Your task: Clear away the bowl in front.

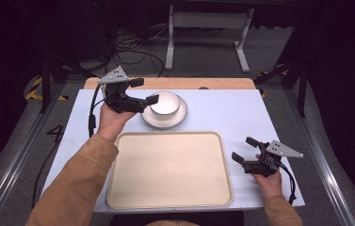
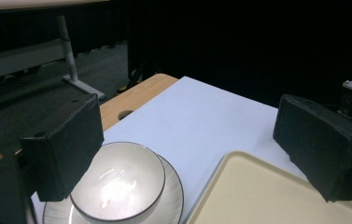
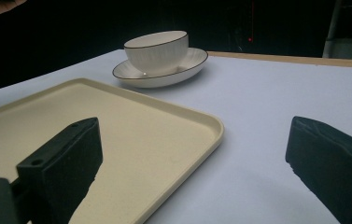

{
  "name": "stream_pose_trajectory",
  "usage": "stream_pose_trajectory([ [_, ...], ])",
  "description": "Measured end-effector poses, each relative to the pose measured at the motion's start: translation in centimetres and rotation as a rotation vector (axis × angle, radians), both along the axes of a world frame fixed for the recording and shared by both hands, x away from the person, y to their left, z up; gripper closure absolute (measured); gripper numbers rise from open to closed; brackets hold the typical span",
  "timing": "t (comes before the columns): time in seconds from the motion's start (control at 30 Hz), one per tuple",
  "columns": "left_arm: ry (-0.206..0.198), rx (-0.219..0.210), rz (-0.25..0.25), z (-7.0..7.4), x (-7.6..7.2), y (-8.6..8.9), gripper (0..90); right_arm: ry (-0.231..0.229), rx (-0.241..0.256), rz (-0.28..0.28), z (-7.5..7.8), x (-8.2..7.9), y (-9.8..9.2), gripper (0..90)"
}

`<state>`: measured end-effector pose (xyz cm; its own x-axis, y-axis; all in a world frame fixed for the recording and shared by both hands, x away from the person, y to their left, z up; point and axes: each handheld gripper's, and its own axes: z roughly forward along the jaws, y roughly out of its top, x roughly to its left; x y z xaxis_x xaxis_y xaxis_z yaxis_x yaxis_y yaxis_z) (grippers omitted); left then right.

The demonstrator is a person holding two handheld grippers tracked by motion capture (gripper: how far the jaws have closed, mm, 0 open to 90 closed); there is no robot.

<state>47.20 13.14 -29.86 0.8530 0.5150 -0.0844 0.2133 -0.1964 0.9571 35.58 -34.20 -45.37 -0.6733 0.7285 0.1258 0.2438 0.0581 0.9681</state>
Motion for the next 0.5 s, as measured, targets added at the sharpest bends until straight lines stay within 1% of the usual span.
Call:
stream_pose_trajectory([
  [0.1,0.008,0.010,-0.013,-0.1,0.5,-0.8,12.3,-0.002,-0.003,-0.001,0.0,0.0,0.0,4.4],
  [0.13,0.001,0.032,-0.017,-0.1,0.8,-1.3,13.2,-0.002,-0.003,-0.001,0.0,0.0,0.0,4.4],
  [0.17,0.001,0.045,-0.019,-0.1,0.9,-1.5,14.1,-0.002,-0.002,-0.002,0.0,0.0,0.0,4.4],
  [0.27,-0.012,0.107,-0.024,0.0,1.3,-2.4,15.8,-0.005,-0.001,-0.004,0.0,-0.1,0.0,4.4],
  [0.3,-0.012,0.107,-0.024,0.0,1.3,-2.4,16.2,-0.005,-0.001,-0.006,0.0,-0.1,0.0,4.4],
  [0.33,-0.020,0.130,-0.025,0.1,1.4,-2.7,17.1,-0.004,-0.002,-0.006,0.0,-0.1,0.0,4.4],
  [0.37,-0.029,0.165,-0.032,0.4,1.7,-3.1,17.5,-0.006,-0.002,-0.008,0.0,-0.1,0.0,4.4],
  [0.4,-0.029,0.165,-0.032,0.4,1.7,-3.1,18.1,-0.006,-0.003,-0.009,0.0,-0.1,0.0,4.4],
  [0.43,-0.021,0.177,-0.038,0.4,1.7,-3.4,18.8,-0.005,-0.005,-0.009,0.0,-0.1,0.0,4.4],
  [0.5,-0.027,0.202,-0.051,0.6,2.0,-3.8,20.3,-0.005,-0.006,-0.010,0.0,-0.1,0.0,4.4],
])
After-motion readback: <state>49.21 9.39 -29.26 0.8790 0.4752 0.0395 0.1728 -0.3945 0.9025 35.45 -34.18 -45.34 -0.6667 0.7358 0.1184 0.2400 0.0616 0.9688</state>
